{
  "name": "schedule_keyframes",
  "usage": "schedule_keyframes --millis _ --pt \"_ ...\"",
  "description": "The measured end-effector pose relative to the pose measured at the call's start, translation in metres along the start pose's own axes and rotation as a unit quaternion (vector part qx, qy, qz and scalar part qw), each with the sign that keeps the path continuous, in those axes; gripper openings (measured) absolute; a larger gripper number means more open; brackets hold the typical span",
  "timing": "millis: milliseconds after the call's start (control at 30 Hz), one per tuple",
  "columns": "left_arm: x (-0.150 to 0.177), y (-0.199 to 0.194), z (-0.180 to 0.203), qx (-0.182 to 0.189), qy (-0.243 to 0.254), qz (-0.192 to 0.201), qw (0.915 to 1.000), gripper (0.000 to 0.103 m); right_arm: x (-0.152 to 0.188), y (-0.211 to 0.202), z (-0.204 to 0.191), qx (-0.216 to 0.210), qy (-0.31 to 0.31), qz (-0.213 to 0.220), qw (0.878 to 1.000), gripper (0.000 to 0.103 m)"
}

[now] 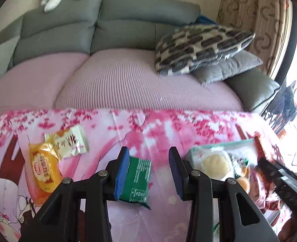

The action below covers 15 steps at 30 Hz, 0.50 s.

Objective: Organize snacks
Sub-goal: 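Carry the green pack with the left tool while the right tool carries the red pouch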

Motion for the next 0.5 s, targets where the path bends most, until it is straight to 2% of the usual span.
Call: schedule_keyframes --millis 133,233,400,500 --pt "0.009 0.024 -0.011 -0.005 -0.018 -0.037 0.9991 0.053 0.0 -0.01 0.005 0.001 0.004 0.002 1.0 0.047" --pt "0.017 0.04 -0.013 -0.007 -0.018 -0.069 0.9974 0.053 0.002 -0.019 0.007 0.0 0.001 0.006 1.0 0.047" --pt "0.024 0.051 -0.014 -0.025 -0.011 -0.084 0.9961 0.053 0.004 -0.033 0.014 0.003 0.002 0.014 1.0 0.047" --pt "0.026 0.052 -0.015 -0.026 -0.009 -0.084 0.9961 0.044 0.007 -0.037 0.02 0.008 0.005 0.013 1.0 0.047"
Point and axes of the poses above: each gripper's, at about its wrist camera, not at the fingertips, and y roughly the way its jaws point, z to its right, x to its underside, the point moved 1 cm from there along y, roughly the way its jaws point, and after that the axes turned 4 degrees about x, right-handed, at the moved point
